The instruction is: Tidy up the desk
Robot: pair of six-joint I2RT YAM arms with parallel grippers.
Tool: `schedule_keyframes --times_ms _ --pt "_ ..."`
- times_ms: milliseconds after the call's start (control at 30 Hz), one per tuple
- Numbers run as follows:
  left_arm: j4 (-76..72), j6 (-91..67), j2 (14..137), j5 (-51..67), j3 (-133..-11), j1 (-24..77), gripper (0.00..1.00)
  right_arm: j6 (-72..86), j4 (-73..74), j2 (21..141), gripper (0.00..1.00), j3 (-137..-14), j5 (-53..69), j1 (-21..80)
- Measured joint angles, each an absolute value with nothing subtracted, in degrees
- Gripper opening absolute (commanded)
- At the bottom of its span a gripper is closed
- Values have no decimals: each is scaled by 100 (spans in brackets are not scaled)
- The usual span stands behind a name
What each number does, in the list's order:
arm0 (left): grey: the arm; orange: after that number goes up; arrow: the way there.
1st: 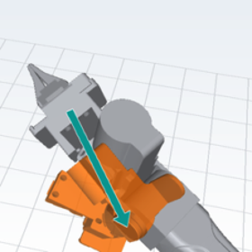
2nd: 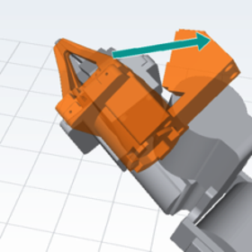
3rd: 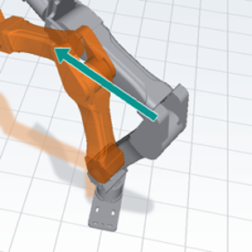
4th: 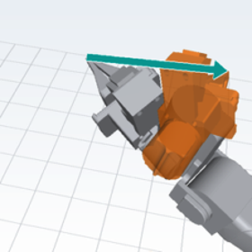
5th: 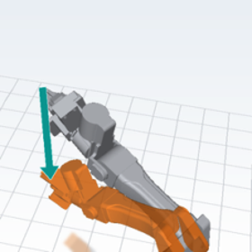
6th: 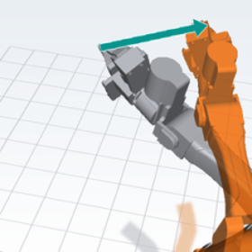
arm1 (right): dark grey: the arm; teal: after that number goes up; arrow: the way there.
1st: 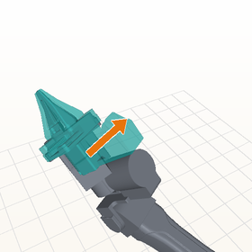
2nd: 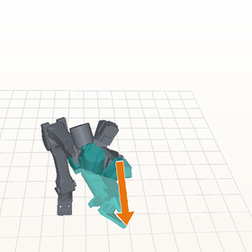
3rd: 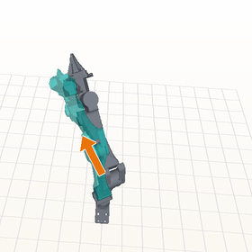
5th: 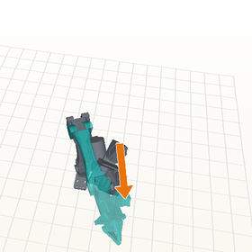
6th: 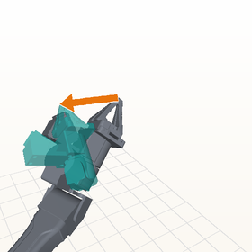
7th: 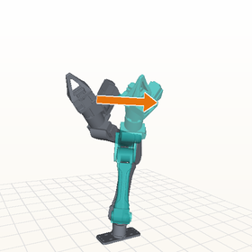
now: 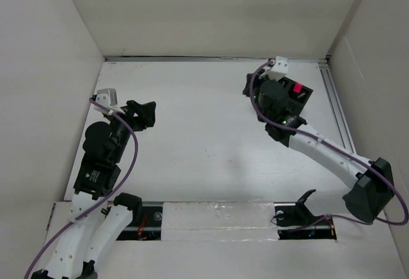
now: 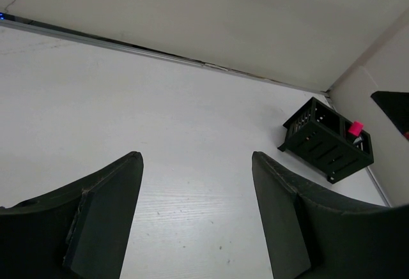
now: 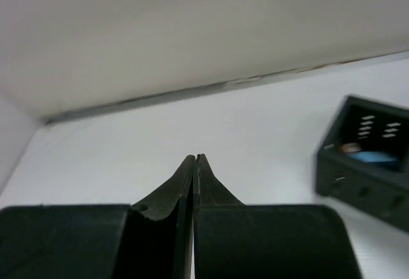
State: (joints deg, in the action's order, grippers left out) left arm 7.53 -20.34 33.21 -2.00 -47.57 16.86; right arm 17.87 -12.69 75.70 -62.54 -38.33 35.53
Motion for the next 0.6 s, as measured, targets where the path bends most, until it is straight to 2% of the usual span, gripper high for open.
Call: schedule_keyframes --times_ms 200,300,333,367,533,600 --pt "755 -2034 3358 -196 -4757 1686 67 1774 -1415 7544 0 -5741 -2845 4947" --pt "755 -2032 3352 -193 -4757 1686 67 1772 -1417 7522 16 -5441 -2484 5474" --pt "755 -2029 3354 -187 -4757 1686 66 1772 -1406 7516 28 -5341 -2344 5592" --pt "753 -2027 3354 -172 -4757 1686 66 1772 -1396 7513 33 -5238 -2217 5680" --pt "753 -2023 3352 -134 -4757 1686 66 1785 -1214 7559 49 -4816 -1863 5887" --pt "753 -2023 3352 -126 -4757 1686 66 1815 -1179 7583 50 -4661 -1793 5902"
